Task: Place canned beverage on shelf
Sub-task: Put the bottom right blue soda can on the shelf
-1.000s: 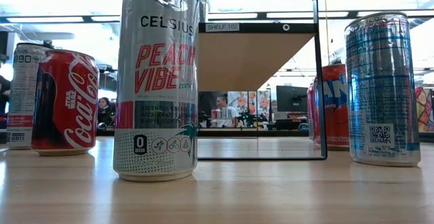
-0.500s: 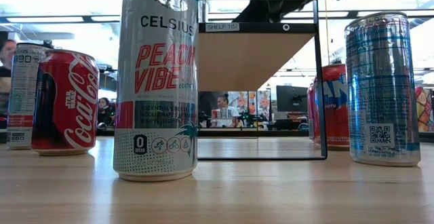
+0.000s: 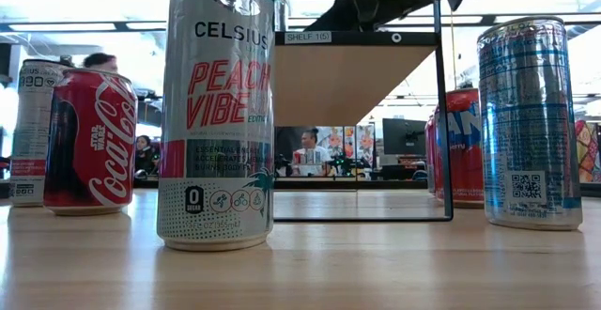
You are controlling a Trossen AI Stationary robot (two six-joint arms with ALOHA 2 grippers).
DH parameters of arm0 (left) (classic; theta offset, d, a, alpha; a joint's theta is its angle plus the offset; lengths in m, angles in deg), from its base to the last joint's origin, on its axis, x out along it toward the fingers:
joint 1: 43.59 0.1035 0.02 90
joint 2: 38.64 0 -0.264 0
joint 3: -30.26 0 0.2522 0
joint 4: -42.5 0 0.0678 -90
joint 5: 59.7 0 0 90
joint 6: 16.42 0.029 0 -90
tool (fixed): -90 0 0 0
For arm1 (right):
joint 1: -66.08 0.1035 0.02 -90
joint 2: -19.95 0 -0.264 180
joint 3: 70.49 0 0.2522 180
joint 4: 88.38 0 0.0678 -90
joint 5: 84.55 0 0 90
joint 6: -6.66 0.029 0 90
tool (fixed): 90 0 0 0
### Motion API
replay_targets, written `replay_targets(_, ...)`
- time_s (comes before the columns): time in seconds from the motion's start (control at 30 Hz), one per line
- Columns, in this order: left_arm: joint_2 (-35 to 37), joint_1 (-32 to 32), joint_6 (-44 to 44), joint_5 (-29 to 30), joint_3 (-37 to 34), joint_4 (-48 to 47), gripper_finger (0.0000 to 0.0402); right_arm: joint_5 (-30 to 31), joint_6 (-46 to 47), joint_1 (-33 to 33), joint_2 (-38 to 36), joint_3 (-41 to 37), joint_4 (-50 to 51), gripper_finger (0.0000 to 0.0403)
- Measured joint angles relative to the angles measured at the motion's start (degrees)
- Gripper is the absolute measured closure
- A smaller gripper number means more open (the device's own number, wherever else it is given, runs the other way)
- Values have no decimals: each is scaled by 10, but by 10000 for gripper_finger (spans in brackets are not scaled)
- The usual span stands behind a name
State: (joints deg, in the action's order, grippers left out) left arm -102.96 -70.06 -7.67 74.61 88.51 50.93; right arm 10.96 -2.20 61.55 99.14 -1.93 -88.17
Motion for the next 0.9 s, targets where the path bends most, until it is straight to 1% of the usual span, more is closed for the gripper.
replay_targets(0.07,6,0,6,17,0,-1,160,0,-2,0,5,1,-19,394)
replay_targets(0.23,19,1,22,18,0,-6,158,0,-2,-2,21,3,-24,394)
replay_targets(0.47,26,5,21,19,0,-23,135,0,-2,-1,27,3,-32,394)
replay_targets(0.63,26,5,22,44,0,-26,123,0,-2,-1,27,3,-40,394)
replay_targets(0.9,26,4,23,47,0,-27,122,0,-2,-1,41,3,-55,394)
